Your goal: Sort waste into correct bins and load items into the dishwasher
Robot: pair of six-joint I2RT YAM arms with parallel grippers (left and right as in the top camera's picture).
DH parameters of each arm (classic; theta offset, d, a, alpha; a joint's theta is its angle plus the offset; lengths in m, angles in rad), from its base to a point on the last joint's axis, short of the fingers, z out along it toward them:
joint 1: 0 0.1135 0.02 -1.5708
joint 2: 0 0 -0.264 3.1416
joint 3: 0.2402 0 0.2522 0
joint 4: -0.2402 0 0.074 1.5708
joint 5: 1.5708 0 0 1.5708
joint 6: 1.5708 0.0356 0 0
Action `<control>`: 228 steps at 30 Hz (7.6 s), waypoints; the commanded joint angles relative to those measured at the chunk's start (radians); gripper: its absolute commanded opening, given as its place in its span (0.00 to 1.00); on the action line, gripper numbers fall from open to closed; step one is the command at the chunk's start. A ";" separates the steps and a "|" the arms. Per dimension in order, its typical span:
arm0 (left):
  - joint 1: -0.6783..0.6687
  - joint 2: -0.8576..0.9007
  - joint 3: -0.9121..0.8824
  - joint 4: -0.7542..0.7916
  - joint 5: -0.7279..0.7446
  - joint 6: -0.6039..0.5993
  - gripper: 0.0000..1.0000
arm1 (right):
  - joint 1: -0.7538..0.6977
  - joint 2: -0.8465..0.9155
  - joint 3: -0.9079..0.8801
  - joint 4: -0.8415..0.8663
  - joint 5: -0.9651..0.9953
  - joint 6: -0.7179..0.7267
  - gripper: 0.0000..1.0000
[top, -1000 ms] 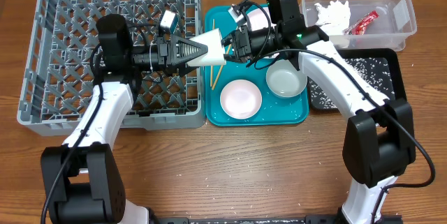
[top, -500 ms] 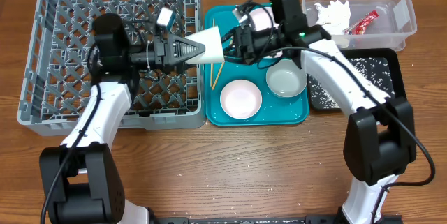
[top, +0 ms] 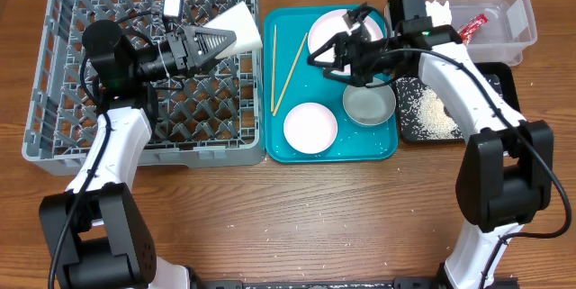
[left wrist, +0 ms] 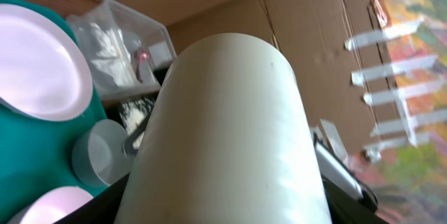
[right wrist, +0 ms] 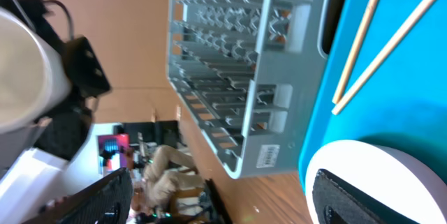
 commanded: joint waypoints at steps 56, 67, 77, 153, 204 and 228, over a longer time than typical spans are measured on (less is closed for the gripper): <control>-0.364 0.278 0.596 -1.928 -1.416 0.775 0.73 | 0.031 -0.241 0.002 -0.314 0.613 -0.092 1.00; -0.369 0.205 0.821 -2.026 -1.397 0.790 0.82 | 0.130 -0.208 -0.025 -0.343 0.768 0.066 0.97; -0.382 0.196 0.806 -2.019 -1.397 0.793 0.77 | 0.157 -0.206 -0.060 -0.393 0.903 0.271 0.83; -0.575 0.460 0.813 -1.650 -1.296 1.036 0.80 | -0.089 -0.612 -0.200 -0.278 0.771 0.163 0.68; -0.544 0.196 0.930 -1.836 -1.821 1.070 0.04 | -0.824 -0.723 -0.139 -0.347 0.916 0.147 1.00; -0.508 0.436 0.930 -1.174 -2.759 1.242 0.04 | -0.824 -0.723 -0.139 -0.347 0.916 0.147 1.00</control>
